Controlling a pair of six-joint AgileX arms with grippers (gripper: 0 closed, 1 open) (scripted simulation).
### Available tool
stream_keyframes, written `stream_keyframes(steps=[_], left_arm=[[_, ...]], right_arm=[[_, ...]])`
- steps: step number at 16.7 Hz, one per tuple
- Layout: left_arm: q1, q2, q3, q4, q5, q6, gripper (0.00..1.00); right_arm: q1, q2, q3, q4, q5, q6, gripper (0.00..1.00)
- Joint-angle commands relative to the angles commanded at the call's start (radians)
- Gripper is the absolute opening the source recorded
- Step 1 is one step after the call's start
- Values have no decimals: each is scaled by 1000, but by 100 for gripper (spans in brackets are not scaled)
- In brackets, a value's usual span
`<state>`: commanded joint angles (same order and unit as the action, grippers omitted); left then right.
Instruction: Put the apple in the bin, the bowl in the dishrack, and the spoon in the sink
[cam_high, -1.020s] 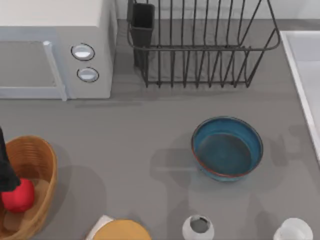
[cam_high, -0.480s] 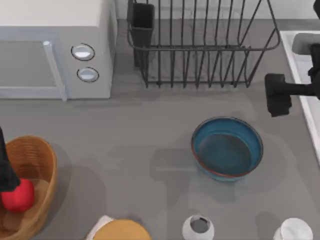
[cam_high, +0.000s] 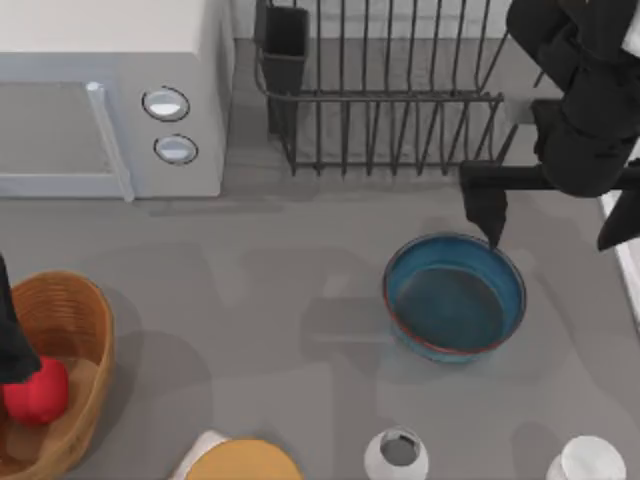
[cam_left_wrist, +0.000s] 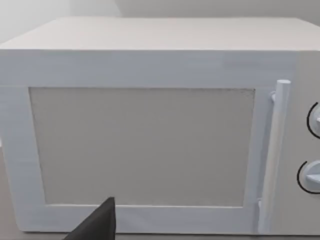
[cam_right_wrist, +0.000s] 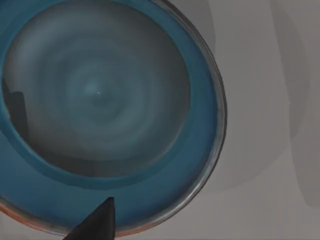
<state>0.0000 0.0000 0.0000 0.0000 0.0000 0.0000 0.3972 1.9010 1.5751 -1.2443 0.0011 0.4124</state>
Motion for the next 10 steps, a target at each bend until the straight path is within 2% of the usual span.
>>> stream_keyframes(steps=[6, 10], left_arm=[[0, 0, 0, 0, 0, 0, 100], [0, 0, 0, 0, 0, 0, 100]], right_arm=[[-5, -1, -5, 4, 0, -1, 100], [-1, 31, -92, 118, 0, -1, 100]])
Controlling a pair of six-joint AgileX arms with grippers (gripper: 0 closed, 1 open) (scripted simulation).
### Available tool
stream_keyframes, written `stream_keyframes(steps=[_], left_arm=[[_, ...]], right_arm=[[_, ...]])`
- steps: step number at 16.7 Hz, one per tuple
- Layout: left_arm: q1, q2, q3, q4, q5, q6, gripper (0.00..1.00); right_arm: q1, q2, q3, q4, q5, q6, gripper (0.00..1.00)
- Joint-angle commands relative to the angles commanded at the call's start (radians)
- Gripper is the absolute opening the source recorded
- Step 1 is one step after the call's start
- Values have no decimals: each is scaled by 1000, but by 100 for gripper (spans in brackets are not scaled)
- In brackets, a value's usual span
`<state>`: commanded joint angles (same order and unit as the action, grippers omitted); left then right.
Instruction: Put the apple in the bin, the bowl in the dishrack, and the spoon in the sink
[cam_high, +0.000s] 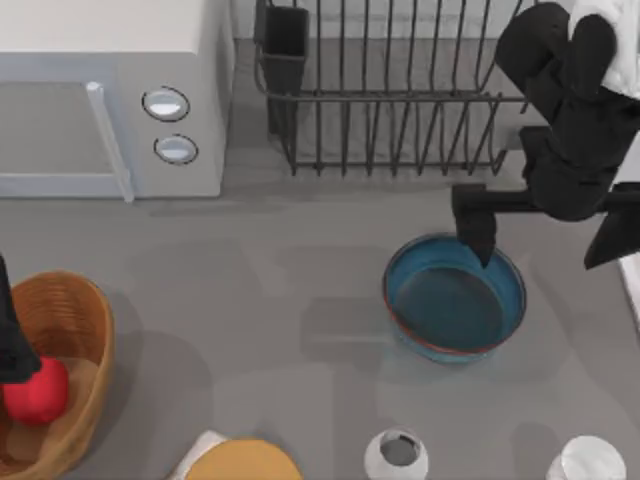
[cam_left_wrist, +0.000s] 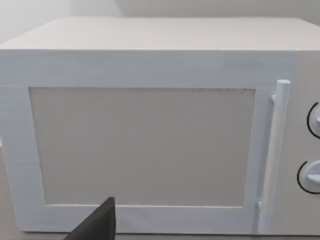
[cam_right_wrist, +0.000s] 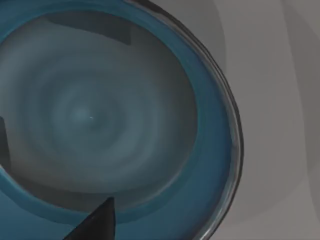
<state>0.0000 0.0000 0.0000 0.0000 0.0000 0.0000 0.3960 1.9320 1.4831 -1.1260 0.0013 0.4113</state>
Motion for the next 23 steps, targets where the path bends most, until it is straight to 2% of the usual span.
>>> stream_keyframes(steps=[5, 10, 23], left_arm=[[0, 0, 0, 0, 0, 0, 100], [0, 0, 0, 0, 0, 0, 100], [0, 0, 0, 0, 0, 0, 100]], right_arm=[[3, 62, -152, 226, 0, 5, 100], [4, 73, -175, 252, 0, 6, 100], [4, 73, -175, 252, 0, 6, 2]])
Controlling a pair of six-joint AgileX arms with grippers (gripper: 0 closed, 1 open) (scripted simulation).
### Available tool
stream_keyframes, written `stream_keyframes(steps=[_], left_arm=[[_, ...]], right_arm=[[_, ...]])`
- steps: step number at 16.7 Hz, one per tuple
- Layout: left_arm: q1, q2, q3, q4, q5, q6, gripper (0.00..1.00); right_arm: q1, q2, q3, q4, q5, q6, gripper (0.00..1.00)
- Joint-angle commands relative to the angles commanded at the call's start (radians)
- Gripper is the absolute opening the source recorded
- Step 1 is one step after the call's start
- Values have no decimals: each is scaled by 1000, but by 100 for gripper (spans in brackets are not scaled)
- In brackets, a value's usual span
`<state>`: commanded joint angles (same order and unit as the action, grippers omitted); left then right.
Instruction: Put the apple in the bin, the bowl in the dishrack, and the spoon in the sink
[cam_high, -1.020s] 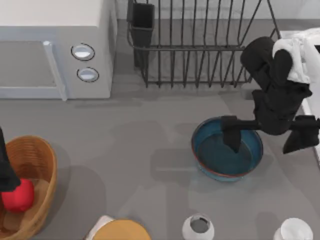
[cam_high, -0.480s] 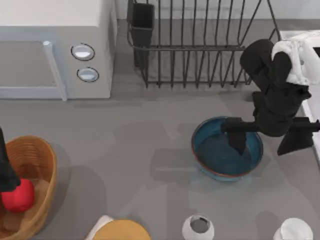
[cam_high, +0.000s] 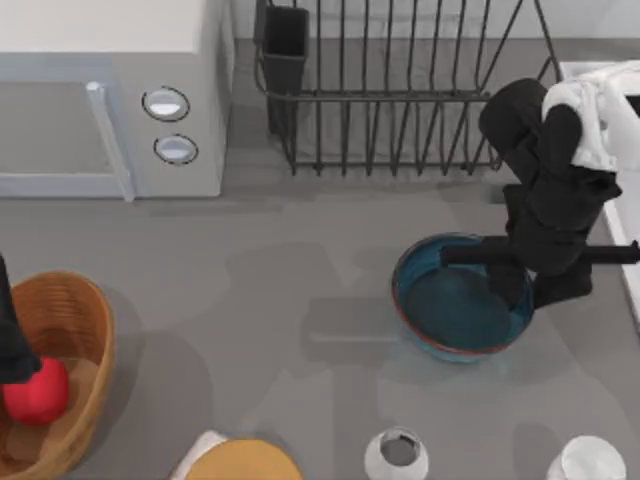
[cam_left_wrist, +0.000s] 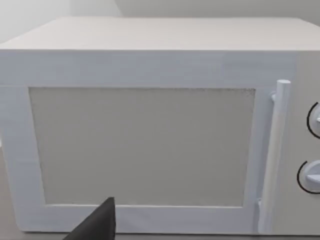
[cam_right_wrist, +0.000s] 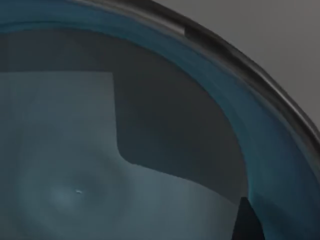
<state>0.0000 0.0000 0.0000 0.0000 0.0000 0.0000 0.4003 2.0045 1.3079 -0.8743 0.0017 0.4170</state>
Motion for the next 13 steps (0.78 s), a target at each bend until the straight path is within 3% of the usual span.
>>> stream_keyframes(steps=[13], left_arm=[[0, 0, 0, 0, 0, 0, 100]], right_arm=[[-2, -18, 61, -76, -1, 2, 0]])
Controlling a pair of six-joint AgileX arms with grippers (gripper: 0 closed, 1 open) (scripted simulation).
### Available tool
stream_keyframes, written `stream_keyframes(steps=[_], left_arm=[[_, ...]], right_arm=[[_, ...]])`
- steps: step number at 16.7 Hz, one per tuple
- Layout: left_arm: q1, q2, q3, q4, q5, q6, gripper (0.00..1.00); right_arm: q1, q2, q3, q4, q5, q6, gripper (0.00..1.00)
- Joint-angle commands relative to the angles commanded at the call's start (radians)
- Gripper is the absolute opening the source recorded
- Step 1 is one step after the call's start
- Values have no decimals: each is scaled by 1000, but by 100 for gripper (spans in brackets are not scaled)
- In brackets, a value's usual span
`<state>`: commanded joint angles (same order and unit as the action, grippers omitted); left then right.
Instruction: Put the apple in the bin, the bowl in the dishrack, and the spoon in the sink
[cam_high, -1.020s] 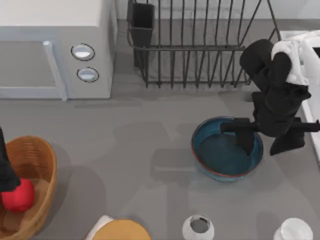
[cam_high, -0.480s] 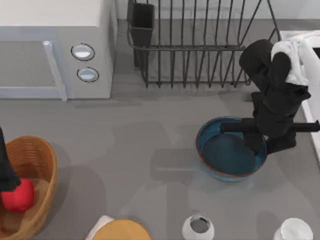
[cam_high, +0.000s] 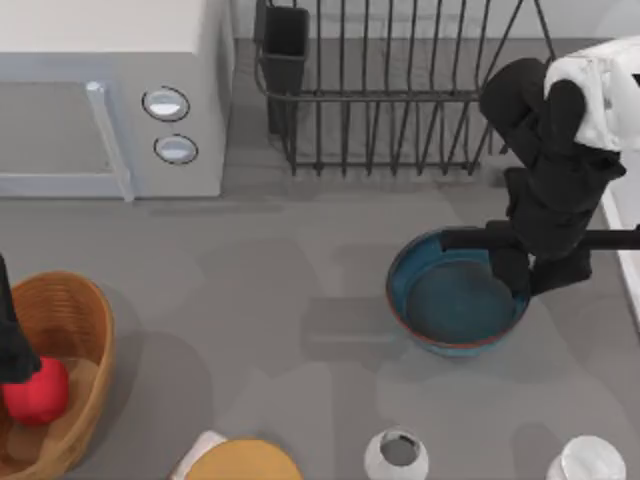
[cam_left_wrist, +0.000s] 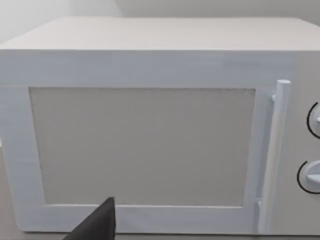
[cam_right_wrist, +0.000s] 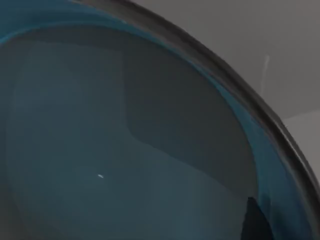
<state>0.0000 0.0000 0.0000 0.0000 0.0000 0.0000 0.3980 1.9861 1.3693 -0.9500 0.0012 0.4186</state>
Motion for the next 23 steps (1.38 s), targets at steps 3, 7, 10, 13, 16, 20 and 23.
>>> stream_keyframes(steps=[3, 7, 10, 13, 16, 20, 23], left_arm=[[0, 0, 0, 0, 0, 0, 100], [0, 0, 0, 0, 0, 0, 100], [0, 0, 0, 0, 0, 0, 100], [0, 0, 0, 0, 0, 0, 100], [0, 0, 0, 0, 0, 0, 100], [0, 0, 0, 0, 0, 0, 100], [0, 0, 0, 0, 0, 0, 100]], right_arm=[[-1, -34, 94, -135, 1, -1, 0], [-2, -79, 198, -283, 0, -5, 0], [-2, -85, 209, -296, 1, -6, 0], [1, -82, 206, -292, 1, -5, 0], [38, -108, 205, -227, 61, -27, 0], [154, -186, 193, -14, 255, -91, 0], [271, -256, 165, 204, 446, -161, 0]])
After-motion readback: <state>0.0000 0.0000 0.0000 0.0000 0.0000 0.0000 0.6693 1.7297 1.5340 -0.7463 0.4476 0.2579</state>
